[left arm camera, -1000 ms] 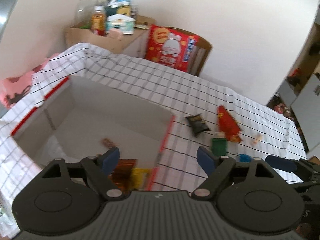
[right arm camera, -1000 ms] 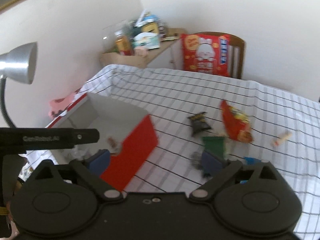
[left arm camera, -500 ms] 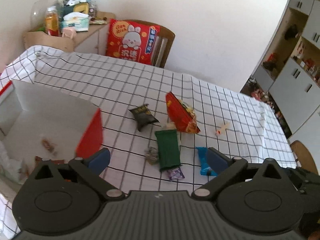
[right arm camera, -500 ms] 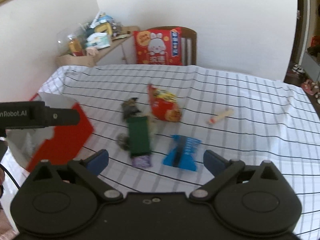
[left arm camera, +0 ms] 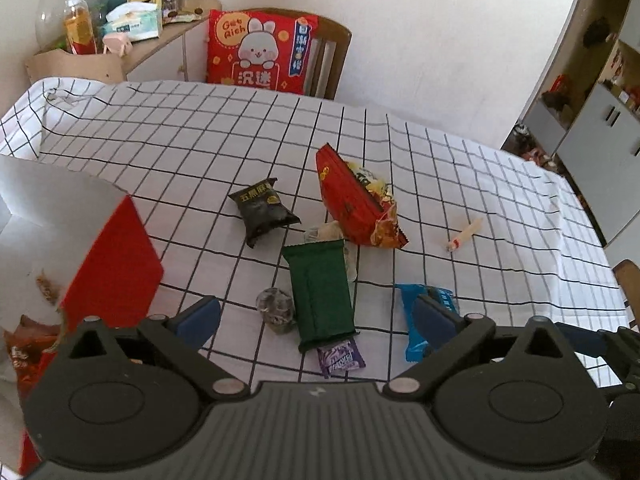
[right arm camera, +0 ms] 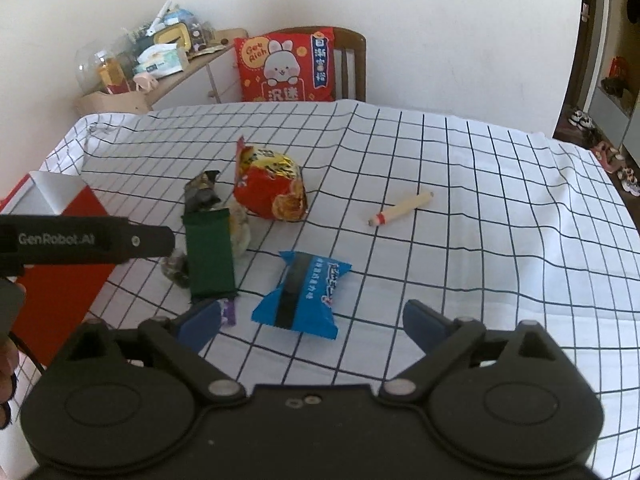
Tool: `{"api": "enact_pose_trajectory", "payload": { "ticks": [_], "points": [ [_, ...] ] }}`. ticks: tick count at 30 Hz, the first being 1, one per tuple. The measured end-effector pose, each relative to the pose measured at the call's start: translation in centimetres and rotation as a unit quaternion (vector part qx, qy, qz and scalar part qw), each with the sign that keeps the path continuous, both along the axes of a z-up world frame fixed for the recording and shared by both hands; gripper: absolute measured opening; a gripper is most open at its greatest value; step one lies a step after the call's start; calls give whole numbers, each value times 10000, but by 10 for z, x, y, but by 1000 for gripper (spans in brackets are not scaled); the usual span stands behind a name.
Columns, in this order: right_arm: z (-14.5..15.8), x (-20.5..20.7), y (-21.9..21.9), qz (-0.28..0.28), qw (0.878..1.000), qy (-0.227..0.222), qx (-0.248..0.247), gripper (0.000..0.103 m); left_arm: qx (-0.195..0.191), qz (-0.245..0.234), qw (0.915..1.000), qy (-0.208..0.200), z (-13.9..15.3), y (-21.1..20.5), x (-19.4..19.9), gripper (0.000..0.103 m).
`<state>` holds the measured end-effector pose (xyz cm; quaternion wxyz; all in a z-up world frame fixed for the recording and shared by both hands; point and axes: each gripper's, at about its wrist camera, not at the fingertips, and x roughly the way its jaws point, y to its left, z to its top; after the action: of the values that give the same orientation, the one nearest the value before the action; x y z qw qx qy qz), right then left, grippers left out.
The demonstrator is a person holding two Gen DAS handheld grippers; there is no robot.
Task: Organize snacks
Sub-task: 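Move both tools back toward the remaining snacks, then grasp the green packet with the left gripper while the right grasps the blue packet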
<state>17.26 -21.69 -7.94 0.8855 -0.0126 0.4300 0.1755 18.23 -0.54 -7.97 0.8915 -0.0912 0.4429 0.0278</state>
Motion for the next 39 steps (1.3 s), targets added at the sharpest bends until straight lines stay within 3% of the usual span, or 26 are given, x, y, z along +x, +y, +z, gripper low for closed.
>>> {"api": "enact_pose_trajectory", "payload": {
  "ticks": [10,14,19,28,29,31,34,39],
  "points": [
    [-23,33,11,30,9997,236,-44,90,-82,211,9989,407,-33,0,40,102],
    [-34,45,14,-47,9992,384,-113,84,65,235,9986,477,-40,-4,51,100],
    [-47,57,20,-118,9982,565,-165,76,287,298,9969,669,-52,-10,65,83],
    [-56,65,31,-180,9969,730,-241,72,561,235,9954,742,-61,-19,75,65],
    [-56,65,31,-191,9966,758,-248,70,553,212,9955,742,-62,-19,76,63],
    [-57,65,32,-203,9962,824,-195,62,466,160,9961,737,-62,-18,77,50],
    [-57,64,31,-225,9959,866,-134,49,329,145,9966,745,-63,-16,76,47],
    [-55,61,27,-318,9958,842,-163,44,155,106,9976,671,-59,-10,71,44]
  ]
}}
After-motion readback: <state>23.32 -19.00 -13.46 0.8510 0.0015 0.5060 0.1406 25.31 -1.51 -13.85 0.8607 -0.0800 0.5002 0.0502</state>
